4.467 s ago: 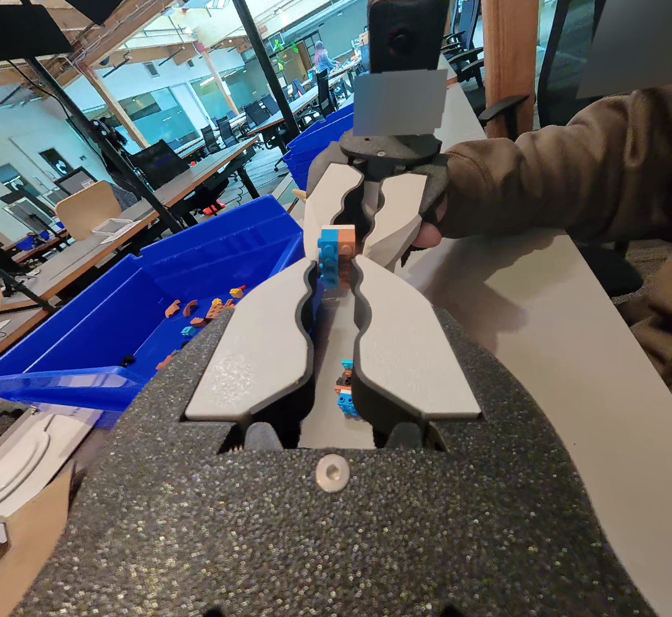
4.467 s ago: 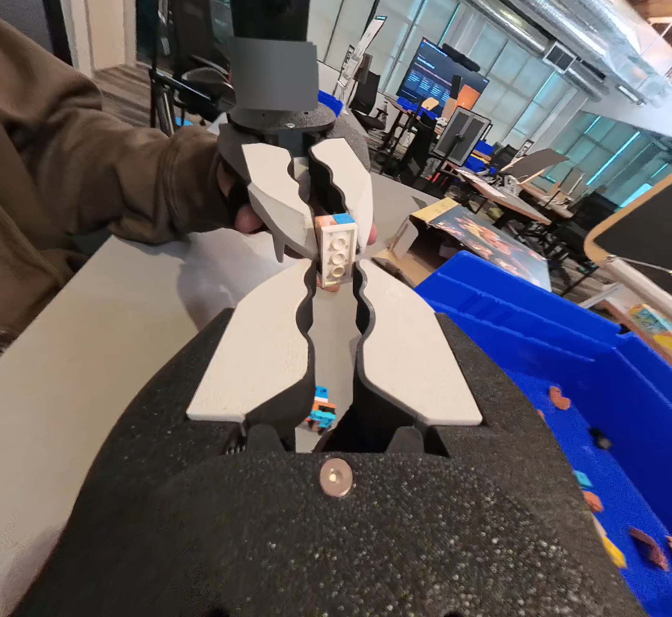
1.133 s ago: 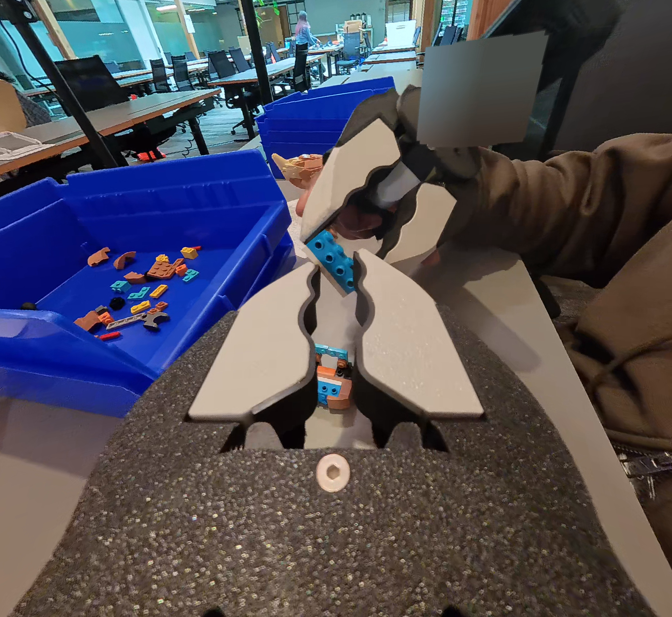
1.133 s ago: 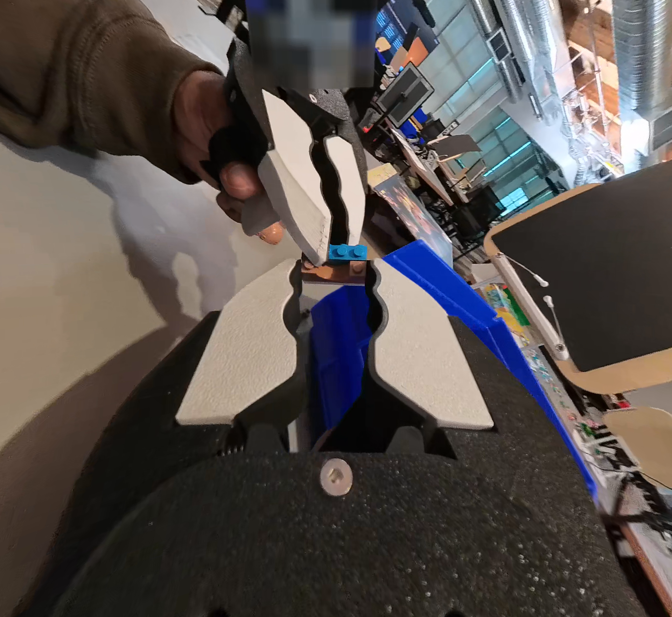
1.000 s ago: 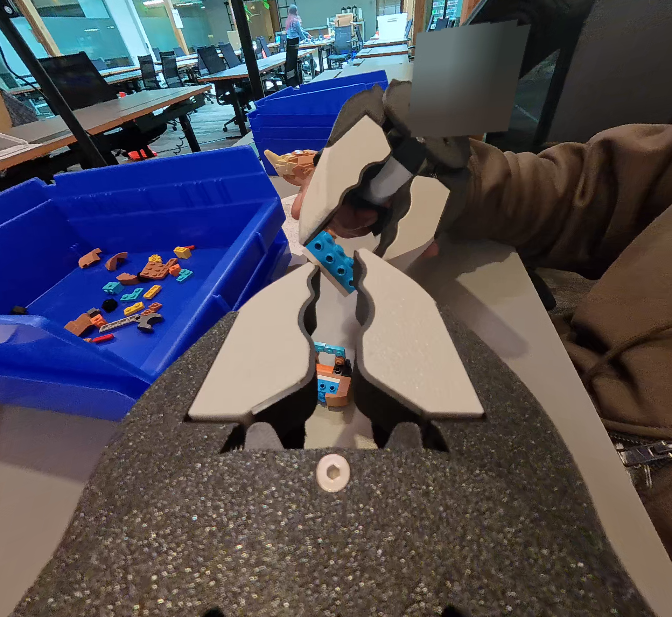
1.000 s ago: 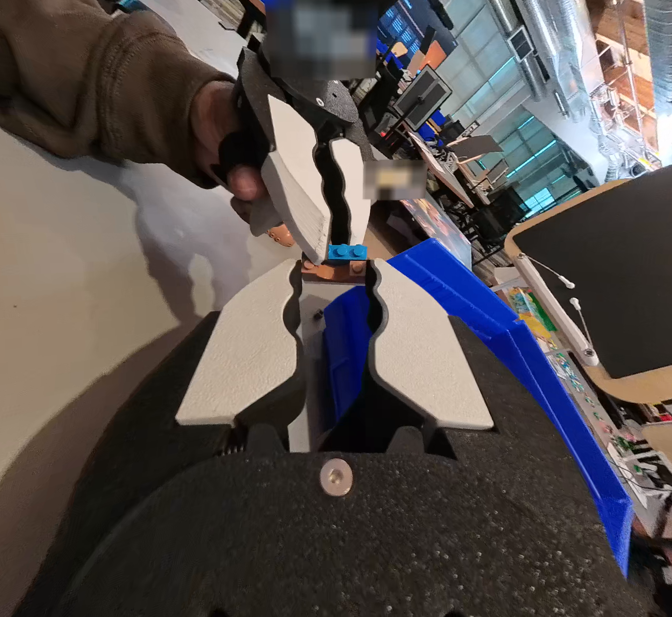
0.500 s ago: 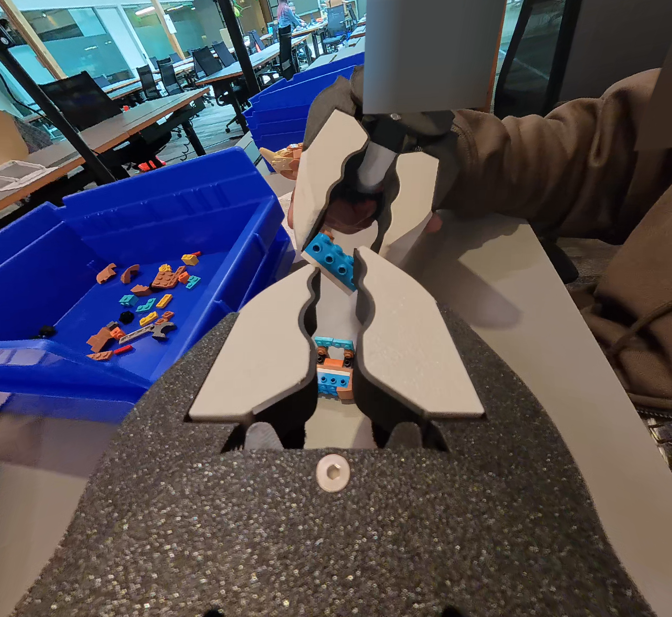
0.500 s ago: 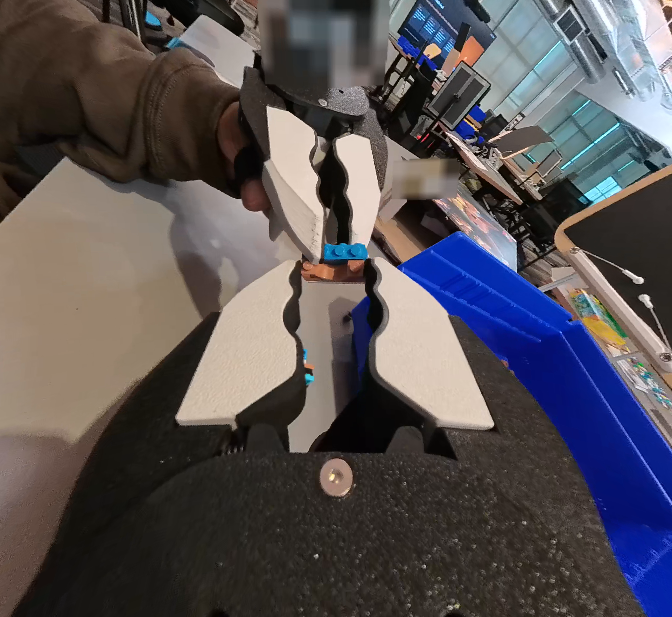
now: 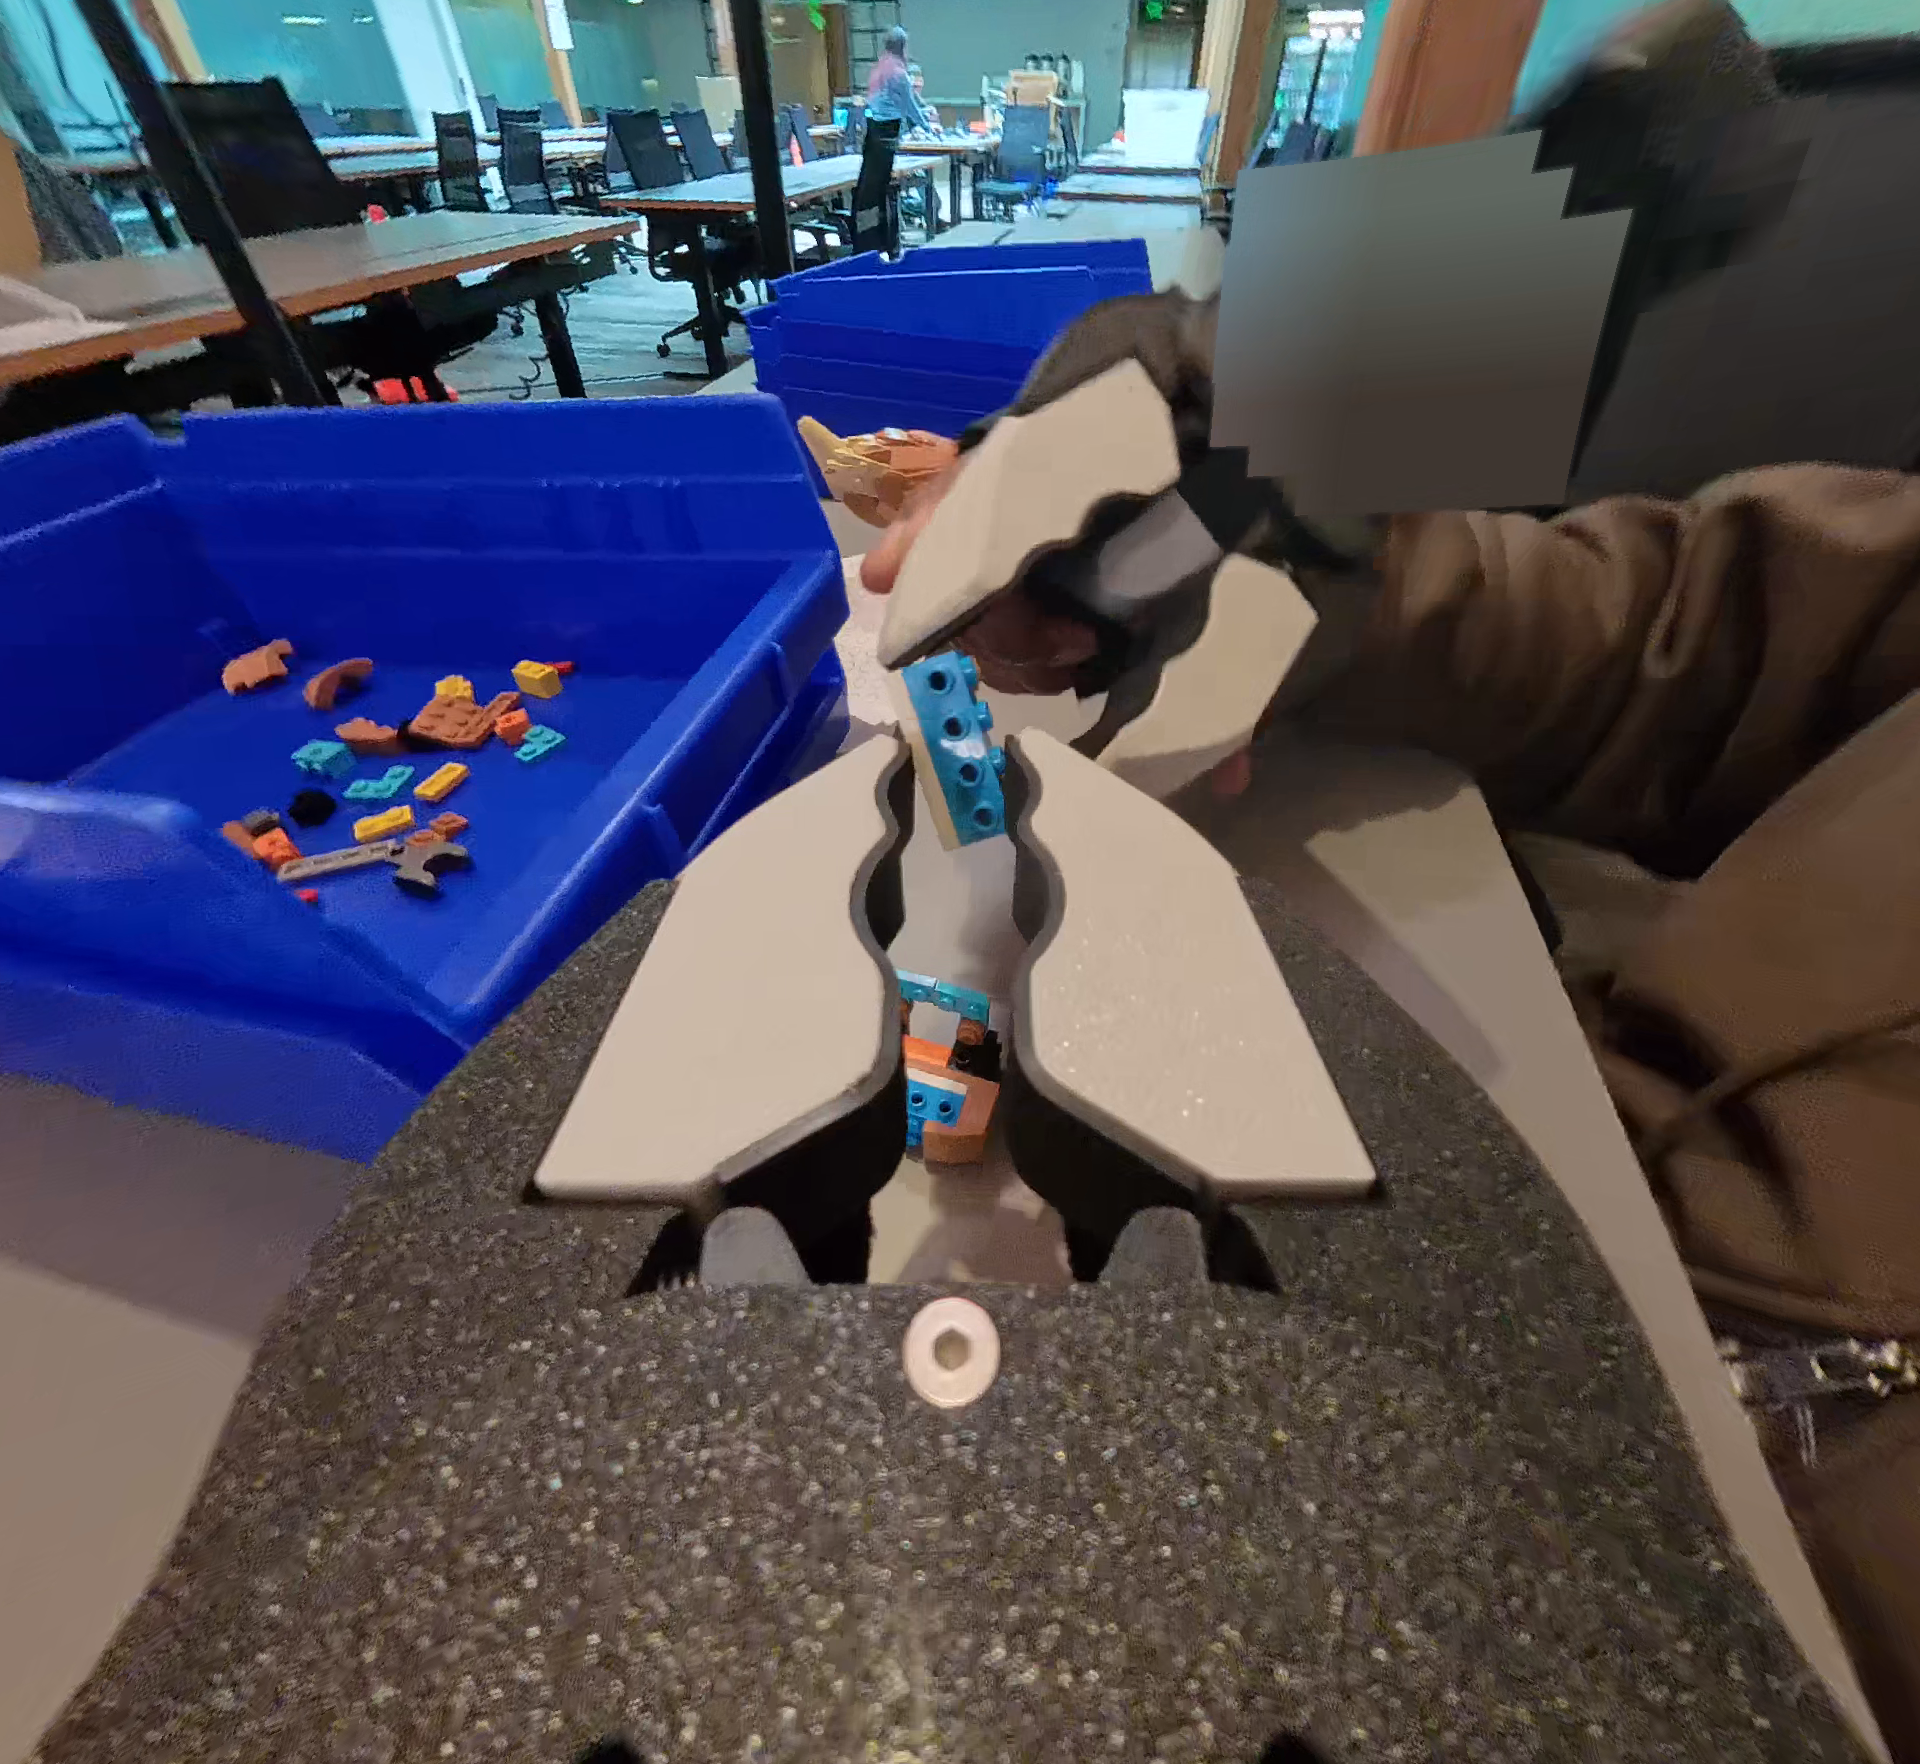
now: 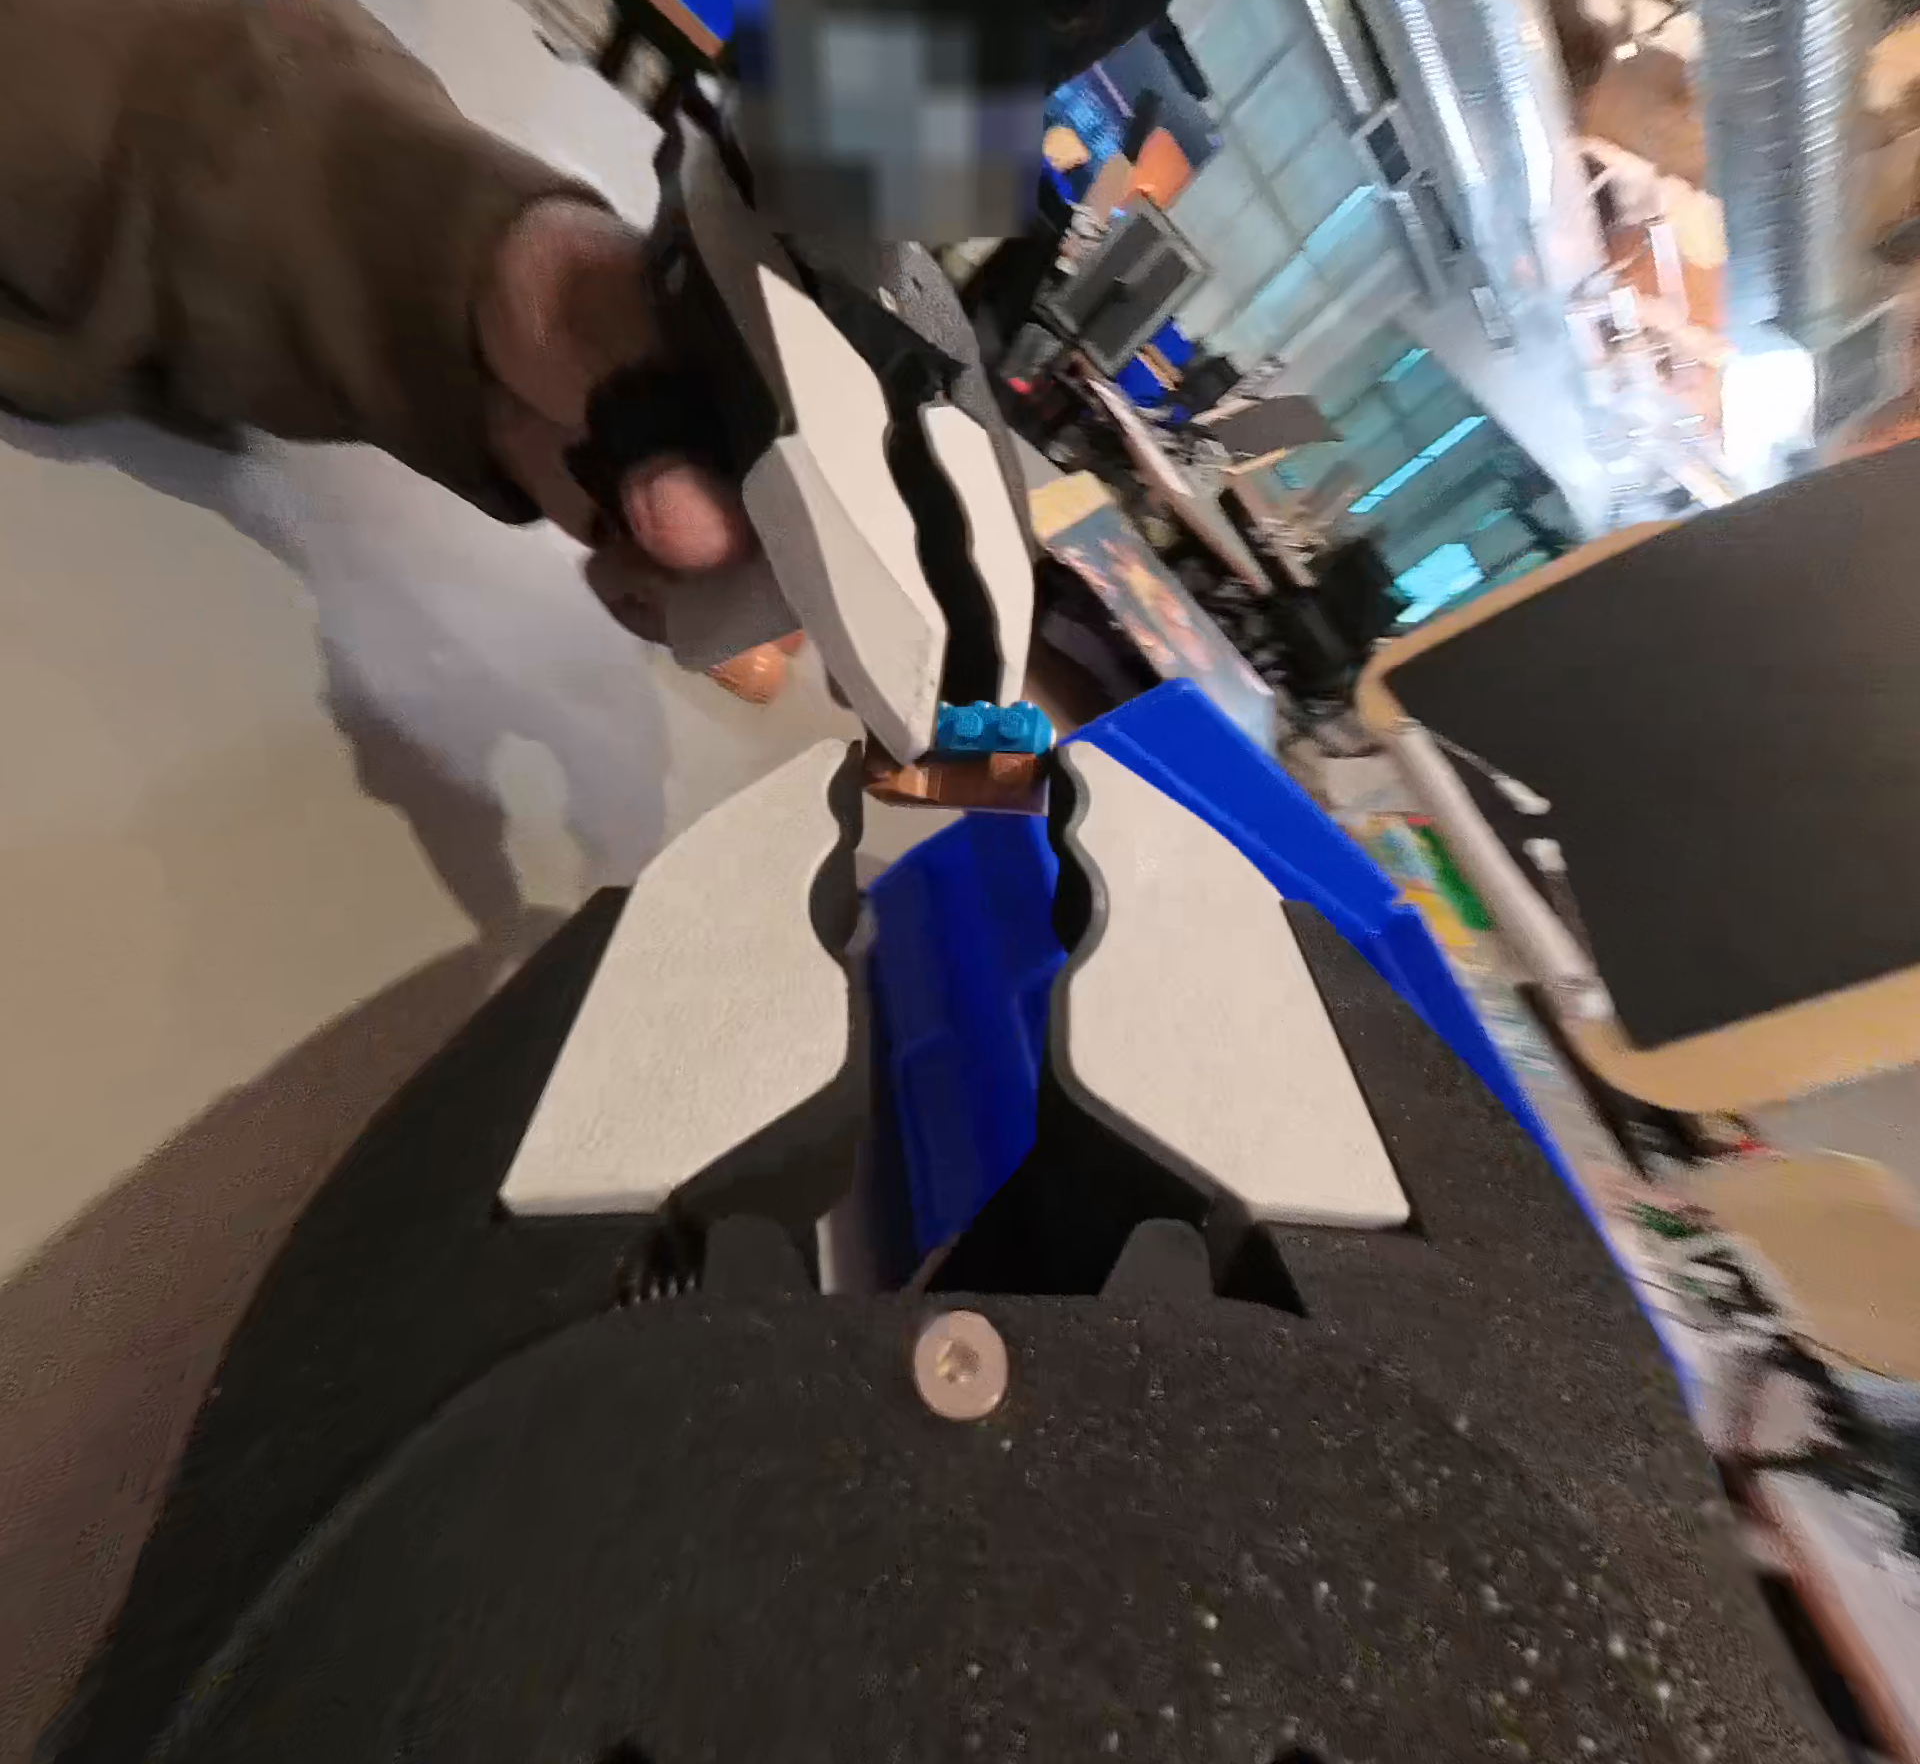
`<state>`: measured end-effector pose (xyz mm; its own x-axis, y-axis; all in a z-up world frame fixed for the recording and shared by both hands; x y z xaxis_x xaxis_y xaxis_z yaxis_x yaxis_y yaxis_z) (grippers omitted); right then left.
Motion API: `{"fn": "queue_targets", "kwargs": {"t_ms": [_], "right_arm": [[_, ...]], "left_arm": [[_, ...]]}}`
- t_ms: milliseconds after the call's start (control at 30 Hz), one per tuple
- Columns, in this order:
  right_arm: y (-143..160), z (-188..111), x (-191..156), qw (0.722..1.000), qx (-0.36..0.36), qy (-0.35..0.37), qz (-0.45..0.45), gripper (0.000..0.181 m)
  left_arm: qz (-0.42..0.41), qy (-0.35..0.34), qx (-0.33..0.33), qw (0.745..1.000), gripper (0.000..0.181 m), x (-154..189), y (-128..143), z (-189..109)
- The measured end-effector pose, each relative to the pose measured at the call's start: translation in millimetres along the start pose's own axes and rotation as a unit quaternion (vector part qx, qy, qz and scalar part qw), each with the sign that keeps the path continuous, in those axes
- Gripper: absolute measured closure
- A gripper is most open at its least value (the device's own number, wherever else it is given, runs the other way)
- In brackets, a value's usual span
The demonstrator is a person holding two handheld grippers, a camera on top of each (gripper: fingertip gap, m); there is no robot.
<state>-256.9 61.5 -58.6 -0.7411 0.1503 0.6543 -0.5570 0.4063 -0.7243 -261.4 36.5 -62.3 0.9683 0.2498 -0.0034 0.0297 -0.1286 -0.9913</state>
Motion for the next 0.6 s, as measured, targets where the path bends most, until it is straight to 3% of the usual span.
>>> {"fn": "queue_targets", "kwargs": {"t_ms": [200,600], "right_arm": [[12,9,10,0.973,-0.137,0.115,-0.144,0.145],[17,15,18,0.935,-0.223,0.202,-0.190,0.144]], "left_arm": [[-0.010,-0.030,0.013,0.999,0.165,-6,-4,0],[0.039,-0.105,0.008,0.994,0.165,-13,-2,4]]}}
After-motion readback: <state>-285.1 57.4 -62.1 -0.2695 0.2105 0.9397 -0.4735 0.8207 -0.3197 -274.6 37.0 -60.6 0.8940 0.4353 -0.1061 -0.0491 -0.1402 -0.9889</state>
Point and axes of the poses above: each gripper's, where its closed fingertips meet, z out along the fingers, y out of its underside, x = y × z across the jaws, the point moved 2 cm from there along -z, back along the fingers, and after that the axes turned 7 degrees about -y, right-handed, at the moved point
